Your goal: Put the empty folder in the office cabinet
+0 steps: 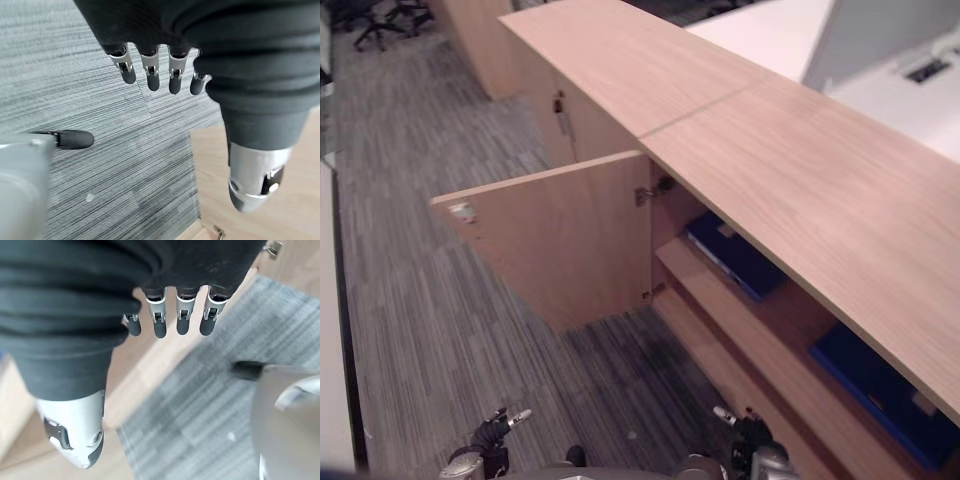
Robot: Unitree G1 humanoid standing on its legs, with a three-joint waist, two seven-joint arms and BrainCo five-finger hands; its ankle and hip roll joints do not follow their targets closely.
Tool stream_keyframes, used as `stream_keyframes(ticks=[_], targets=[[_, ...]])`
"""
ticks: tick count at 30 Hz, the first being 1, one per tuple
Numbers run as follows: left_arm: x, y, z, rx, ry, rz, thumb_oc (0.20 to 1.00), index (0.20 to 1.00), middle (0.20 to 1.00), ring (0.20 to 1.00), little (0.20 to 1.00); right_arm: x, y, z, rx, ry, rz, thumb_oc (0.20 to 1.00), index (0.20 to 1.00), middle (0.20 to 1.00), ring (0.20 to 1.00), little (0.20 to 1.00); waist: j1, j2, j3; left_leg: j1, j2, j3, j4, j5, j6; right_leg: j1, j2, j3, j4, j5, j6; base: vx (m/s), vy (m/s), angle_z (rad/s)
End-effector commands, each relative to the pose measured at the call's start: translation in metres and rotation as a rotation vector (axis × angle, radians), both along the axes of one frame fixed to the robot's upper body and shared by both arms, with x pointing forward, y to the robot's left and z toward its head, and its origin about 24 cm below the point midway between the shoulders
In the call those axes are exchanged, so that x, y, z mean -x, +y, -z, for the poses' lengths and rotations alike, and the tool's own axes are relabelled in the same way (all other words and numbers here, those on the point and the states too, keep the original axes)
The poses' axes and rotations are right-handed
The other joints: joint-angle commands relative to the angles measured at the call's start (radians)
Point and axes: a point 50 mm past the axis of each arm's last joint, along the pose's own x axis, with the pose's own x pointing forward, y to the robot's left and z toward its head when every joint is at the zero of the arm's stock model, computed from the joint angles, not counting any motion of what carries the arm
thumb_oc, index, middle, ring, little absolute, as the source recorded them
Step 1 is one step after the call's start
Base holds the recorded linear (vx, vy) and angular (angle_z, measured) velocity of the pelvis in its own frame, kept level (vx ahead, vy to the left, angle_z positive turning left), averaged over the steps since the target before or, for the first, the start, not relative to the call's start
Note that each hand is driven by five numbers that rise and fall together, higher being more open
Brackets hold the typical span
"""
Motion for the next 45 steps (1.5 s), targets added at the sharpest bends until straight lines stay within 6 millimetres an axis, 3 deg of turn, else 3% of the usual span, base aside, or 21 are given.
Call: stream_keyframes(ticks=[1,4,6,10,15,16,17,18,19,21,24,26,27,32,38,44,45], targets=[[-0.01,0.0,-0.004,-0.012,-0.035,0.046,1.0,1.0,1.0,1.0,1.0,-0.011,-0.013,-0.007,0.018,-0.047,0.059,1.0,1.0,1.0,1.0,1.0,-0.002,0.015,0.01,0.005,0.136,0.08,0.061,0.02,-0.104,0.023,-0.009,-0.055,-0.049,-0.001,0.037,0.02,0.214,0.27],[-0.01,0.0,-0.003,-0.017,-0.016,0.077,1.0,1.0,1.0,1.0,1.0,-0.006,-0.013,-0.004,0.016,-0.017,0.068,1.0,1.0,1.0,1.0,1.0,0.007,0.0,-0.002,0.014,0.111,0.08,0.046,-0.002,-0.092,0.04,-0.044,-0.074,-0.047,0.024,0.06,0.04,0.227,0.47],[-0.012,0.001,-0.004,-0.025,-0.017,0.108,1.0,1.0,1.0,1.0,1.0,-0.01,-0.011,-0.005,0.006,-0.024,0.076,1.0,1.0,1.0,1.0,1.0,0.019,-0.021,-0.005,0.01,0.066,0.062,0.039,-0.034,-0.066,0.035,-0.092,-0.078,-0.041,0.065,0.091,0.02,0.317,0.32],[-0.018,0.004,-0.008,-0.032,-0.038,0.124,1.0,1.0,1.0,1.0,1.0,-0.016,-0.005,-0.005,-0.02,-0.045,0.094,1.0,1.0,1.0,1.0,1.0,0.03,-0.041,-0.009,-0.014,0.017,0.044,0.041,-0.052,-0.038,0.022,-0.133,-0.073,-0.045,0.1,0.116,0.0,0.165,0.21],[-0.03,0.015,-0.019,-0.072,-0.099,0.146,1.0,1.0,1.0,1.0,1.0,-0.025,0.009,-0.005,-0.063,-0.078,0.097,1.0,1.0,1.0,1.0,1.0,0.059,-0.054,0.015,-0.014,-0.041,0.03,0.04,-0.084,0.009,-0.015,-0.176,-0.054,0.041,0.107,0.131,0.03,0.21,0.15],[-0.037,0.018,-0.024,-0.083,-0.131,0.153,1.0,1.0,1.0,1.0,1.0,-0.025,0.012,-0.005,-0.079,-0.084,0.114,1.0,1.0,1.0,1.0,1.0,0.056,-0.051,0.034,-0.004,-0.055,0.013,0.027,-0.08,0.023,-0.039,-0.172,-0.005,0.104,0.124,0.129,0.04,0.174,0.06],[-0.037,0.018,-0.024,-0.083,-0.131,0.153,1.0,1.0,1.0,1.0,1.0,-0.025,0.012,-0.005,-0.079,-0.084,0.114,1.0,1.0,1.0,1.0,1.0,0.056,-0.052,0.033,-0.007,-0.058,0.013,0.027,-0.076,0.025,-0.042,-0.174,-0.004,0.102,0.129,0.129,0.06,0.201,0.14],[-0.045,0.017,-0.029,-0.08,-0.169,0.157,1.0,1.0,1.0,1.0,1.0,-0.025,0.013,-0.004,-0.088,-0.085,0.117,1.0,1.0,1.0,1.0,1.0,0.047,-0.038,0.044,-0.001,-0.065,-0.008,0.023,-0.078,0.036,-0.068,-0.125,0.07,0.128,0.095,0.117,0.03,0.1,0.24],[-0.045,0.017,-0.029,-0.08,-0.169,0.157,1.0,1.0,1.0,1.0,1.0,-0.025,0.013,-0.004,-0.088,-0.086,0.117,1.0,1.0,1.0,1.0,1.0,0.047,-0.039,0.041,-0.005,-0.066,-0.007,0.022,-0.075,0.036,-0.071,-0.125,0.07,0.126,0.1,0.117,0.06,0.145,0.3],[-0.053,0.014,-0.034,-0.065,-0.205,0.166,1.0,1.0,1.0,1.0,1.0,-0.02,0.012,-0.003,-0.088,-0.073,0.127,1.0,1.0,1.0,1.0,1.0,0.039,-0.023,0.05,-0.005,-0.078,-0.033,0.02,-0.074,0.048,-0.088,-0.056,0.101,0.132,0.033,0.091,0.07,0.101,0.32],[-0.065,0.002,-0.038,-0.029,-0.256,0.192,1.0,1.0,1.0,1.0,1.0,-0.006,0.006,0.001,-0.068,-0.034,0.151,1.0,1.0,1.0,1.0,1.0,0.031,-0.019,0.062,-0.014,-0.105,-0.075,0.022,-0.068,0.057,-0.08,0.01,0.076,0.087,-0.009,0.066,0.11,-0.005,0.64],[-0.065,0.002,-0.038,-0.029,-0.256,0.192,1.0,1.0,1.0,1.0,1.0,-0.006,0.006,0.001,-0.068,-0.034,0.151,1.0,1.0,1.0,1.0,1.0,0.03,-0.018,0.063,-0.012,-0.104,-0.076,0.022,-0.069,0.057,-0.077,0.01,0.075,0.085,-0.008,0.066,0.05,-0.06,0.62],[-0.066,-0.006,-0.038,-0.001,-0.271,0.199,1.0,1.0,1.0,1.0,1.0,0.003,-0.001,0.002,-0.05,-0.004,0.16,1.0,1.0,1.0,1.0,1.0,0.028,-0.022,0.057,-0.012,-0.11,-0.078,0.022,-0.072,0.05,-0.05,0.019,0.109,0.018,0.0,0.064,0.11,-0.142,0.17],[-0.059,-0.021,-0.035,0.047,-0.272,0.229,1.0,1.0,1.0,1.0,1.0,0.02,-0.022,0.001,0.005,0.03,0.186,1.0,1.0,1.0,1.0,1.0,0.02,0.0,0.047,0.015,-0.076,-0.076,0.017,-0.069,0.018,0.019,0.045,0.112,-0.084,0.011,0.05,0.08,-0.204,-0.08],[-0.058,-0.024,-0.033,0.063,-0.265,0.225,1.0,1.0,1.0,1.0,1.0,0.024,-0.031,-0.001,0.026,0.036,0.193,1.0,1.0,1.0,1.0,1.0,0.006,0.017,0.056,0.025,-0.039,-0.08,0.043,-0.07,-0.007,0.028,0.069,0.122,-0.071,-0.019,0.025,0.03,-0.126,0.0],[-0.062,-0.027,-0.035,0.083,-0.286,0.217,1.0,1.0,1.0,1.0,1.0,0.023,-0.036,-0.003,0.041,0.035,0.187,1.0,1.0,1.0,1.0,1.0,0.004,0.01,0.086,-0.049,-0.019,-0.097,0.238,-0.085,-0.034,0.036,0.087,0.139,-0.046,-0.048,-0.017,0.01,-0.089,0.01],[-0.065,-0.029,-0.037,0.085,-0.3,0.208,1.0,1.0,1.0,1.0,1.0,0.02,-0.04,-0.005,0.056,0.031,0.182,1.0,1.0,1.0,1.0,1.0,0.011,0.007,0.104,-0.085,-0.007,-0.125,0.286,-0.054,-0.045,0.049,0.088,0.148,-0.052,-0.056,-0.017,0.04,0.001,-0.07]])
